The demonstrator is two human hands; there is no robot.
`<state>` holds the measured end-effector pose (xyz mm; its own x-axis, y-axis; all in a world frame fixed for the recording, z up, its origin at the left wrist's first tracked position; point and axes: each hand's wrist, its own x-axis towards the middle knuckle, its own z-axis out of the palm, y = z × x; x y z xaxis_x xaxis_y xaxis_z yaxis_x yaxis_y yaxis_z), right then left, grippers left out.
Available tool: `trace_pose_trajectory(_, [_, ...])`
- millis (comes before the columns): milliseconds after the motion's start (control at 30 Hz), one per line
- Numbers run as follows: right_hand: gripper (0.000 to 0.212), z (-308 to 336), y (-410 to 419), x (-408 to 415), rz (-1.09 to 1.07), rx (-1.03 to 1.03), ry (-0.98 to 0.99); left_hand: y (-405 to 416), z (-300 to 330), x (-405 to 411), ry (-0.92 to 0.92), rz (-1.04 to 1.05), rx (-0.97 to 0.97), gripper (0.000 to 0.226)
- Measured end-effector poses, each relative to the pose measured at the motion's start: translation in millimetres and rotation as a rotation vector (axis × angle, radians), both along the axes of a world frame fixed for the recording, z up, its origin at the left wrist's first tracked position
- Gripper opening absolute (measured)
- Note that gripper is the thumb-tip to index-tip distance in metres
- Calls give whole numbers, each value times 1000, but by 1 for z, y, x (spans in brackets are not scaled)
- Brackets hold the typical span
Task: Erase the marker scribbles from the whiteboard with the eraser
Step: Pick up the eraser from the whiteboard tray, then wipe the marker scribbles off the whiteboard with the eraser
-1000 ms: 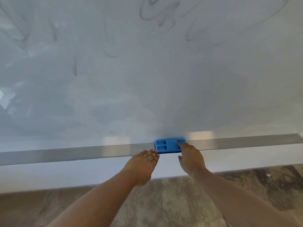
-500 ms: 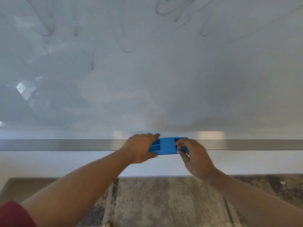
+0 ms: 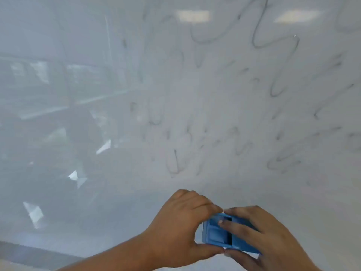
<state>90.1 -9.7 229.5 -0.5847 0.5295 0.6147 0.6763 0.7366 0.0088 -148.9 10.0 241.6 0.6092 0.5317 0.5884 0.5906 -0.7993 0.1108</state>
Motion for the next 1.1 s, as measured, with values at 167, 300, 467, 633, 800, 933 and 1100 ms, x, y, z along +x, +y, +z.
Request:
trace_pose_trajectory(167, [48,63,24,-55,-135,220,-16,26,83,-75,0,4,409,72])
trace_pose_trajectory(300, [41,100,43,-87,-156,361,71,56,149,-138,-93,202,773,56])
trace_pose_trajectory(467, [38,144,64,-114,-151,508,38,101,200,-178,-309,409,871,44])
trace_pose_trajectory(633, [36,170,85,-136,-105,605,-92,131,200,-175,-323,481,728,54])
trace_pose_trajectory(800, [26,168,100,-155,-18,716,-262,138,195,-173,-327,486,784,55])
trace_pose_trajectory(933, [16,193,99,-163,49,747,-365,140,195,-174,-321,506,809,55])
trace_pose_trajectory(1100, [35,282,105,-187,35,776,-342,140,195,-175,-306,486,805,55])
